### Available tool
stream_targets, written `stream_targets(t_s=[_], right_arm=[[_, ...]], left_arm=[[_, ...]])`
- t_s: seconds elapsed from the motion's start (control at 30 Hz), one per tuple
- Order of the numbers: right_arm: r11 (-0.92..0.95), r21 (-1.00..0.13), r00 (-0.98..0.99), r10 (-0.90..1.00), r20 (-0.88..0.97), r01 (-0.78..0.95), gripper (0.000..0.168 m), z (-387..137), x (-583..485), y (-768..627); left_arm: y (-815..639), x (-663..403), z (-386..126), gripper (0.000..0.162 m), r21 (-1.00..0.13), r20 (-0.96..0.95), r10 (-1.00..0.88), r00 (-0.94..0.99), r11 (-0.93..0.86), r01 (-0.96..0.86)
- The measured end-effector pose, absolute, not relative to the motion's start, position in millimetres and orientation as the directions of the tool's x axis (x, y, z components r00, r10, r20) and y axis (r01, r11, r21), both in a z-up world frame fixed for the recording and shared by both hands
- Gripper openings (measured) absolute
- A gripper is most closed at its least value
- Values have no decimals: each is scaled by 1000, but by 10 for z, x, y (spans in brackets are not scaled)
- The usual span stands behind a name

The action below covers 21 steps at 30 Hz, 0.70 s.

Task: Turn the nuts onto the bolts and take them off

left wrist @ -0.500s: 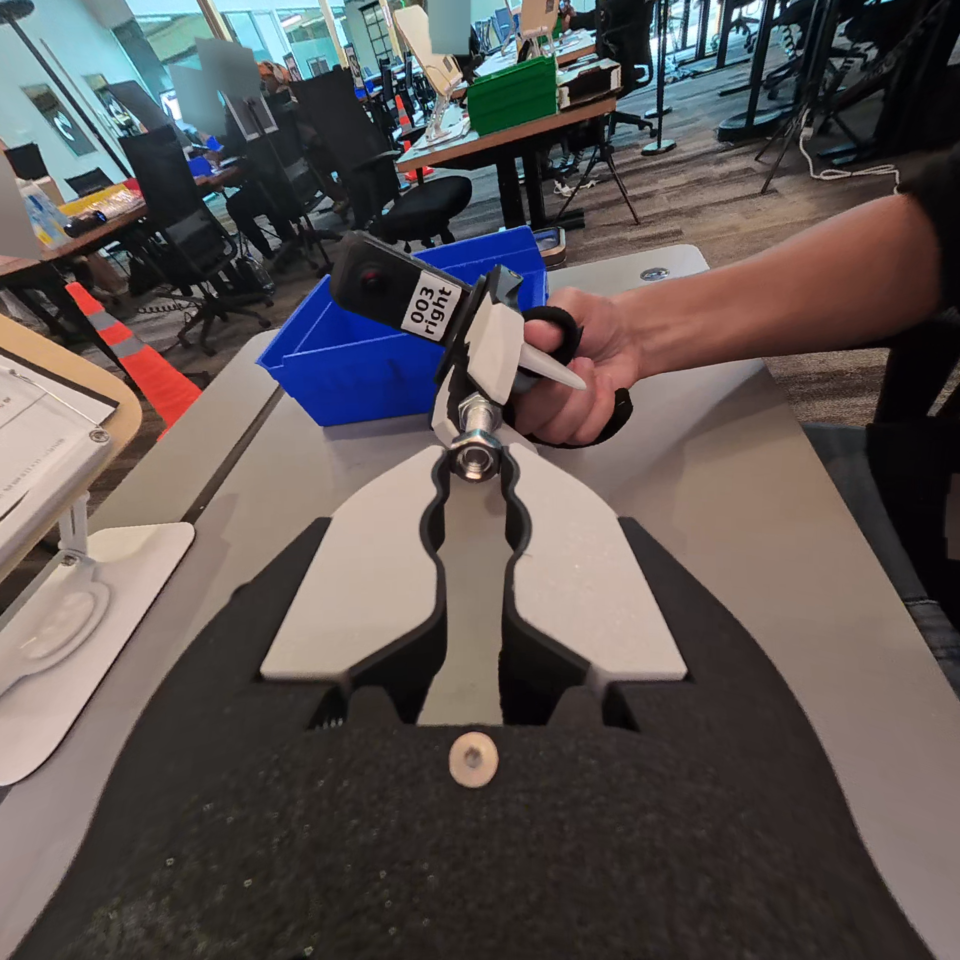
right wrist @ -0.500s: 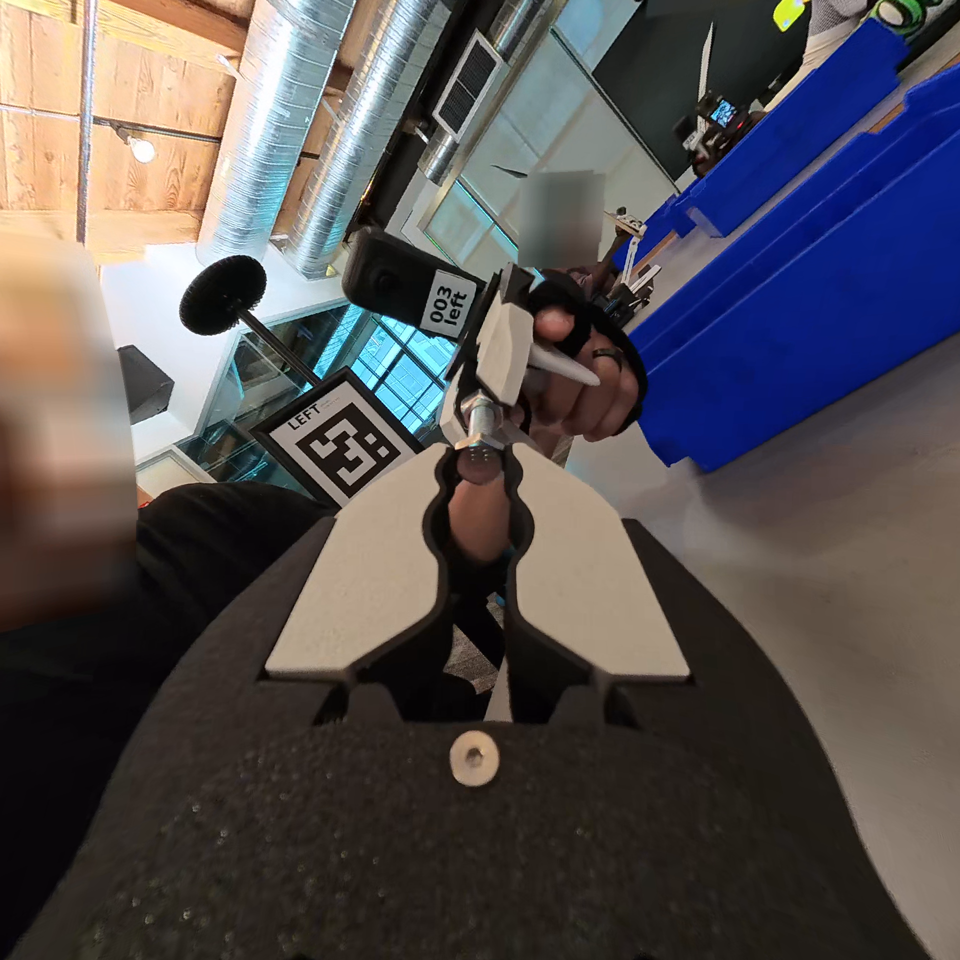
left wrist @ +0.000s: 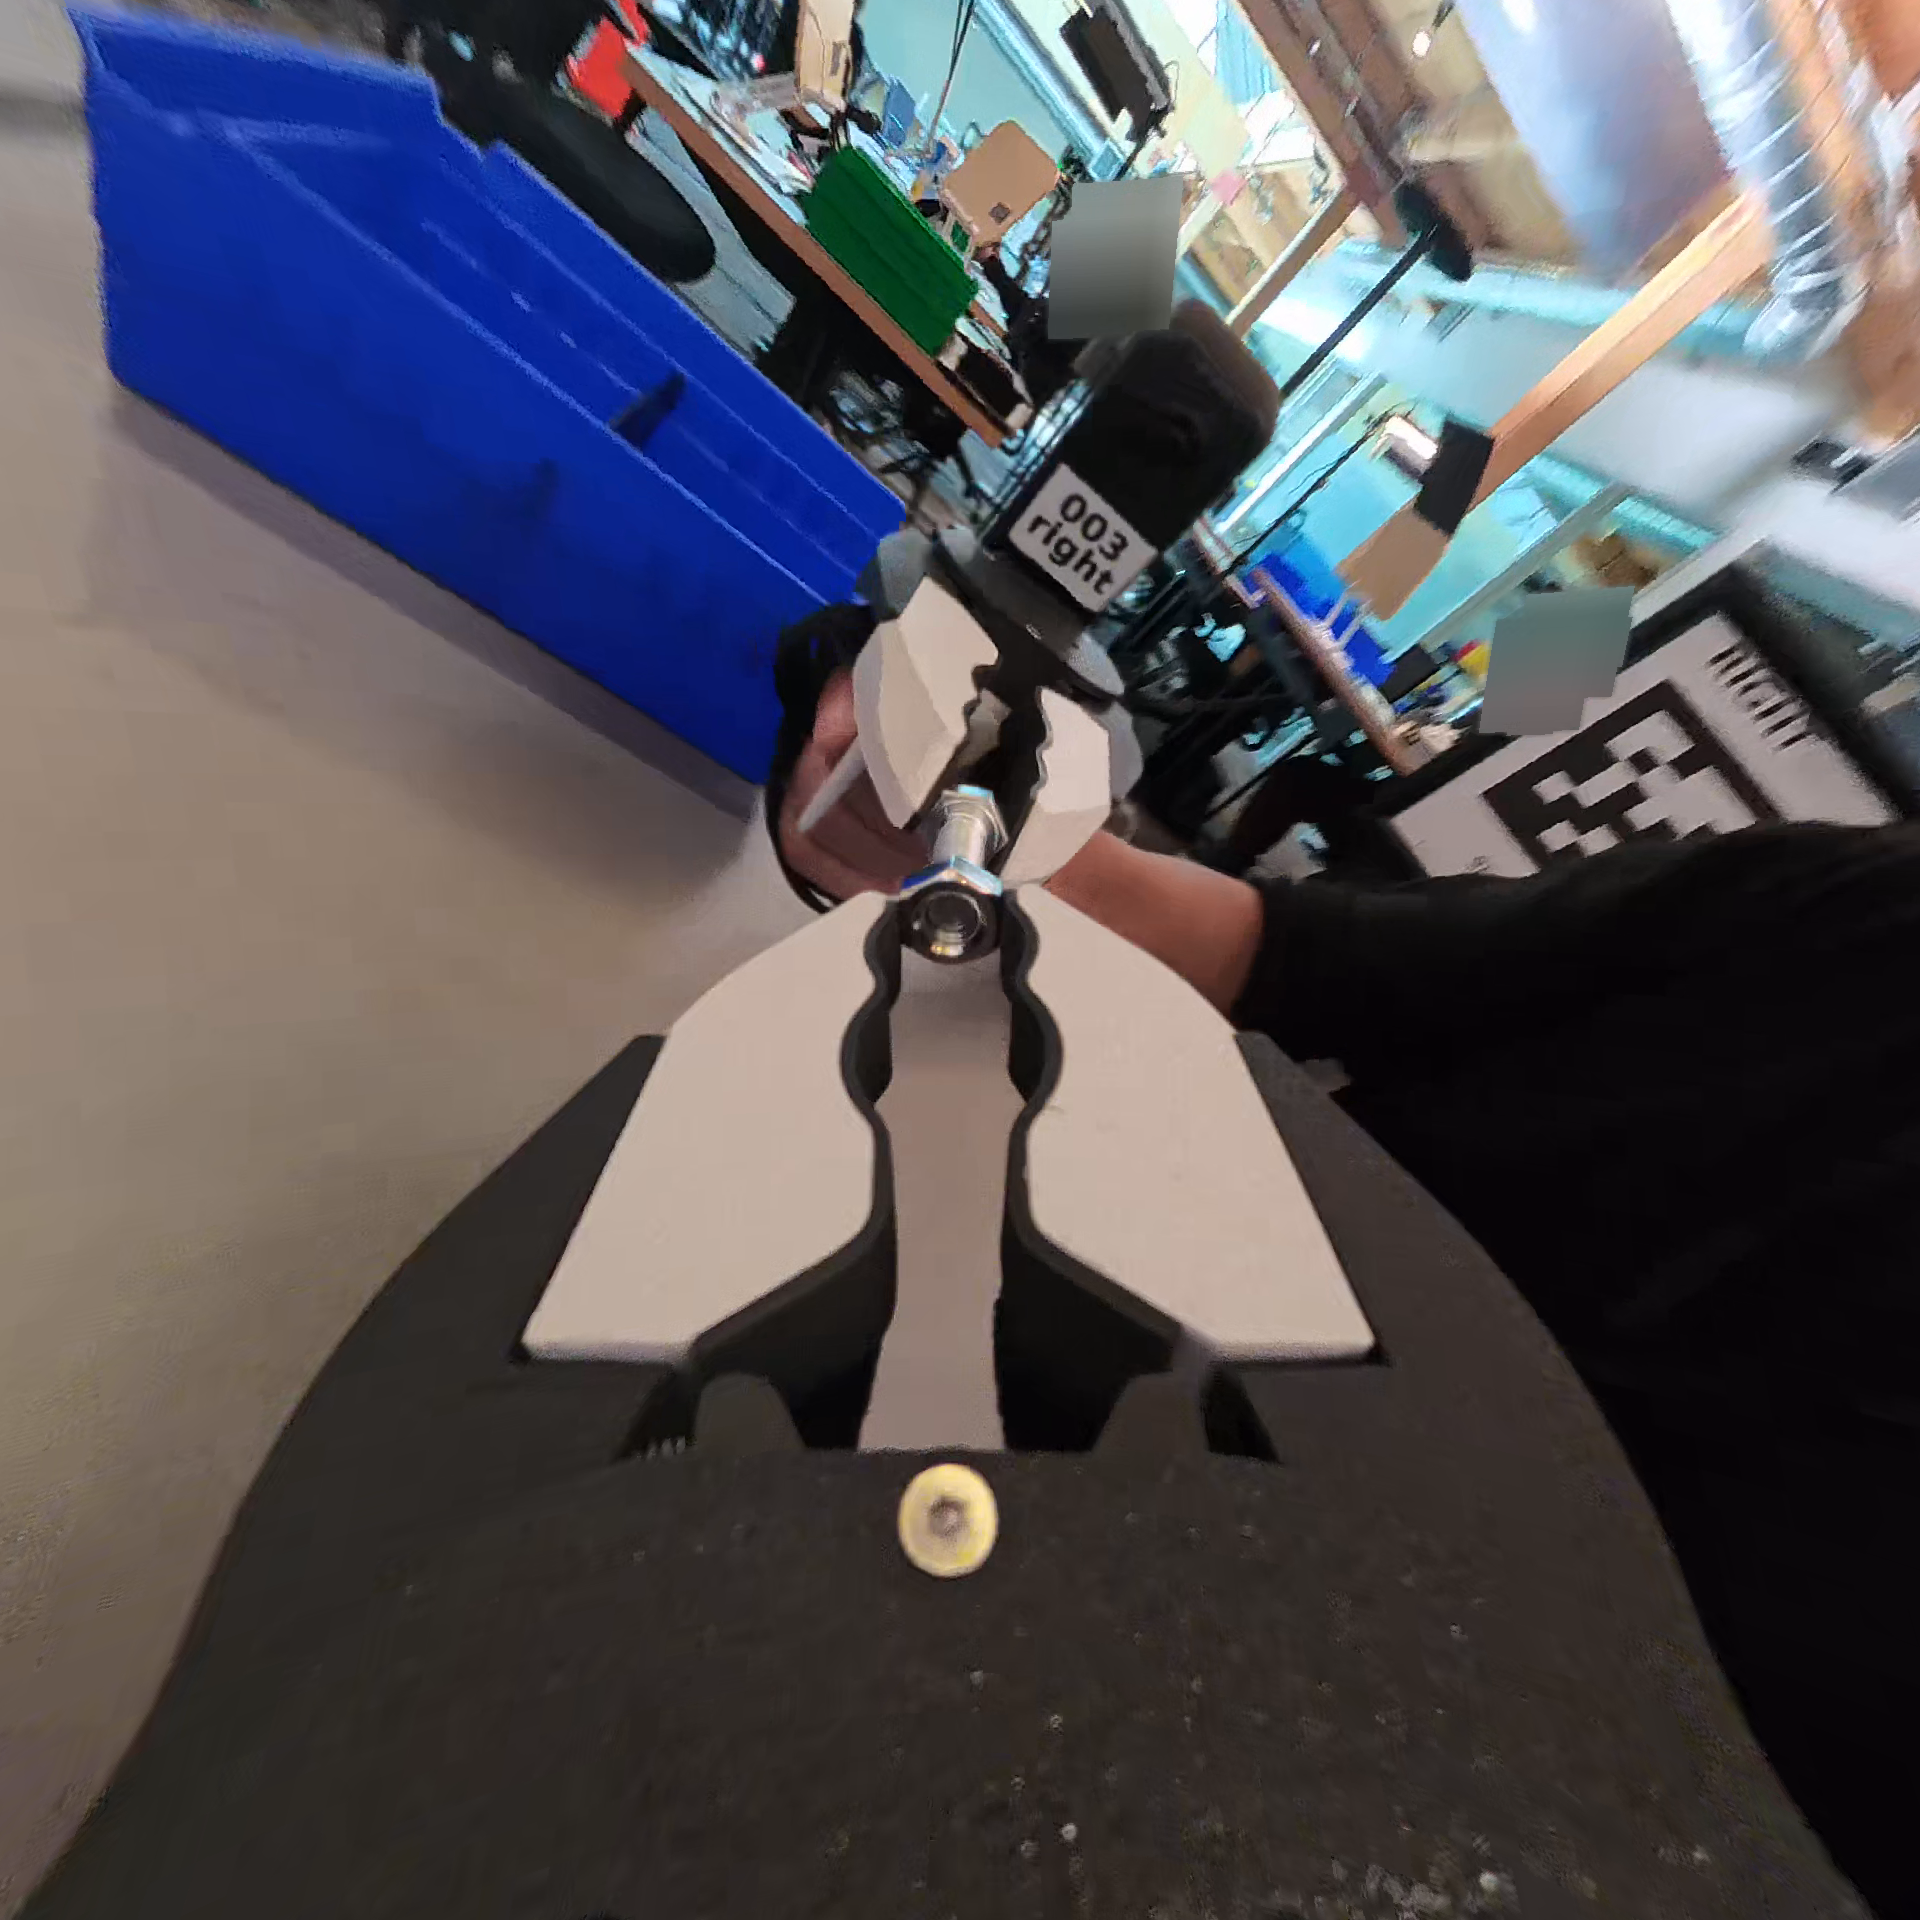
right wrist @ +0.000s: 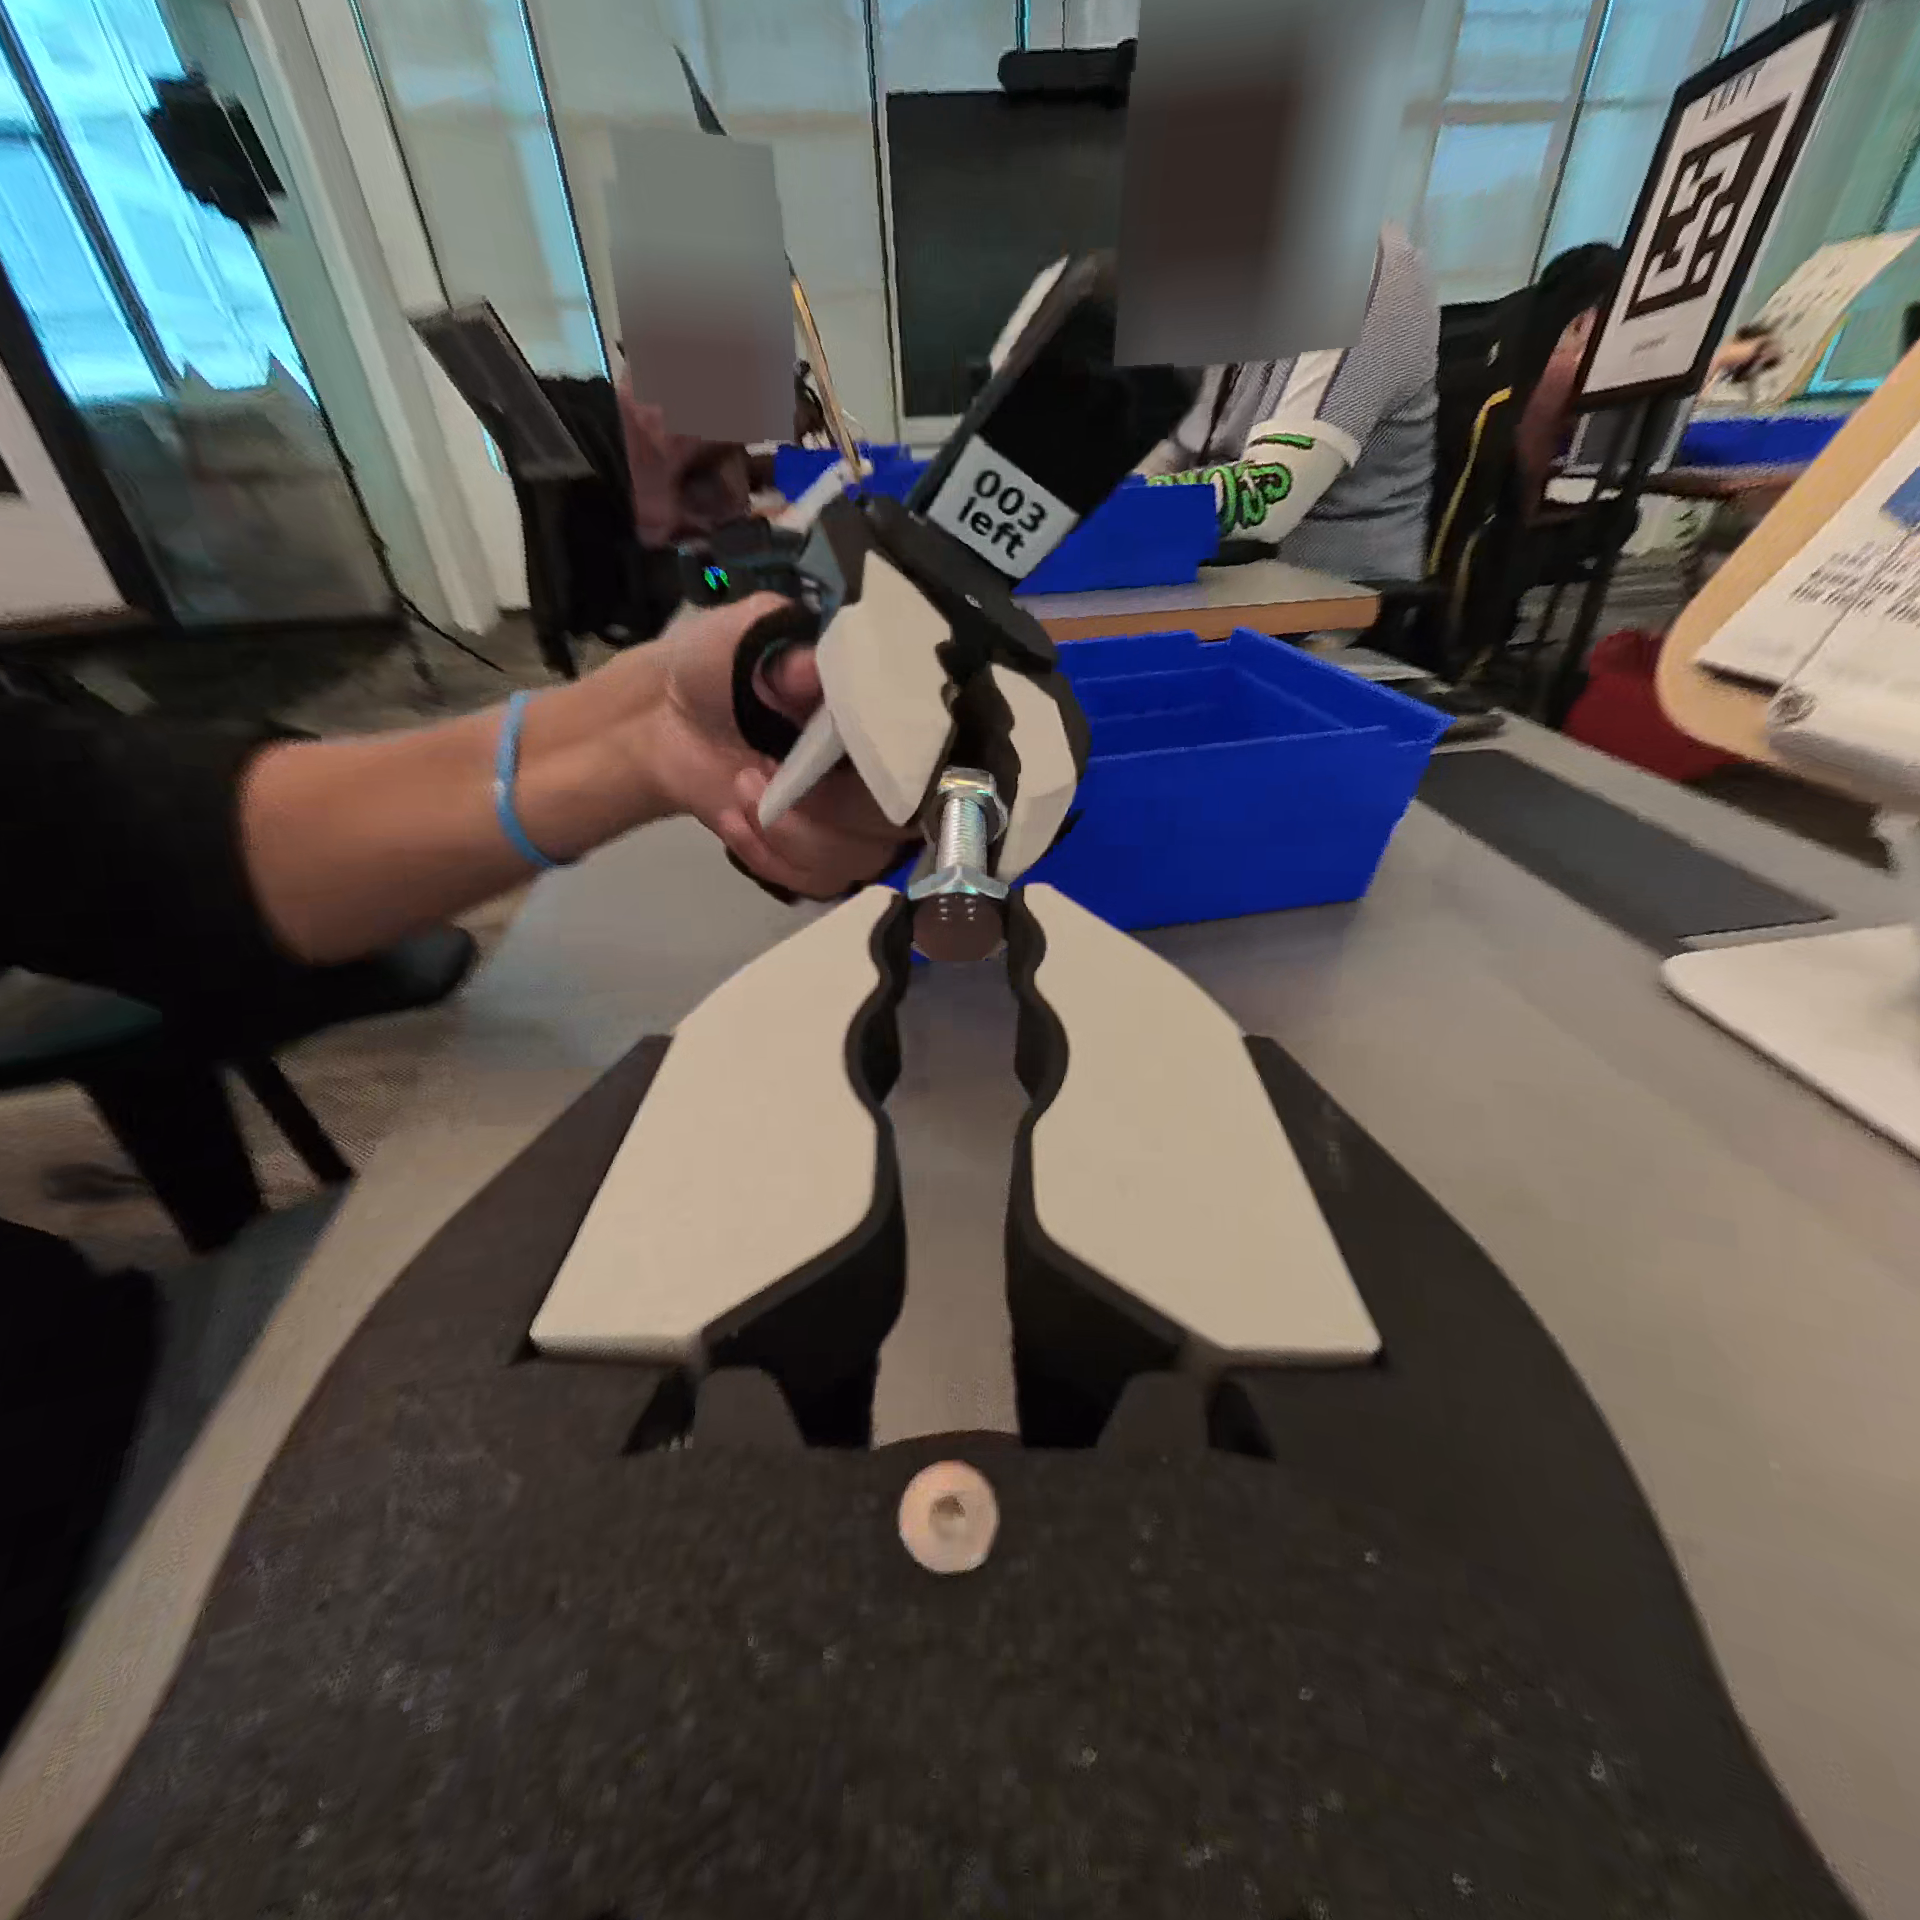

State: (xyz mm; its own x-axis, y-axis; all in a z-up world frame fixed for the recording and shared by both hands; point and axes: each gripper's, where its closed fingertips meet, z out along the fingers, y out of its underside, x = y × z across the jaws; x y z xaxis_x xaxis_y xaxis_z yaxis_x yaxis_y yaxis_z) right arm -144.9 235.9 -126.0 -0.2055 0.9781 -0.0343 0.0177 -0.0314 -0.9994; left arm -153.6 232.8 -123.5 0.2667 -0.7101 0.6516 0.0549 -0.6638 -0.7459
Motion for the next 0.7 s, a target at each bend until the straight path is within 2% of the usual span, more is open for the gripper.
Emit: stream_targets(t_s=[0.2,0.27,0.43,0.53,0.57,0.7], right_arm=[[366,-927,-97,929,358,85,18,-1334,-1467,2341],[400,-911,-77,916,393,103,18,-1351,-1474,2361],[131,-986,-126,985,118,100,17,-1329,-1474,2381],[-54,-997,-168,984,-64,61,17,-1241,-1461,2394],[-132,-990,-194,971,-139,49,17,-1215,-1455,2396],[-409,-910,-321,855,-407,63,18,-1187,-1461,2373]], left_arm=[[2278,-1556,-1296,17,-506,861,-496,110,-855,111],[2302,-1563,-1315,17,-483,876,-474,96,-867,126],[2317,-1559,-1294,18,-586,808,-571,146,-804,100],[2336,-1576,-1204,54,-681,731,-663,165,-726,97],[2377,-1606,-1215,57,-732,676,-702,223,-675,93],[2386,-1664,-1279,55,-885,421,-827,372,-465,-33]])
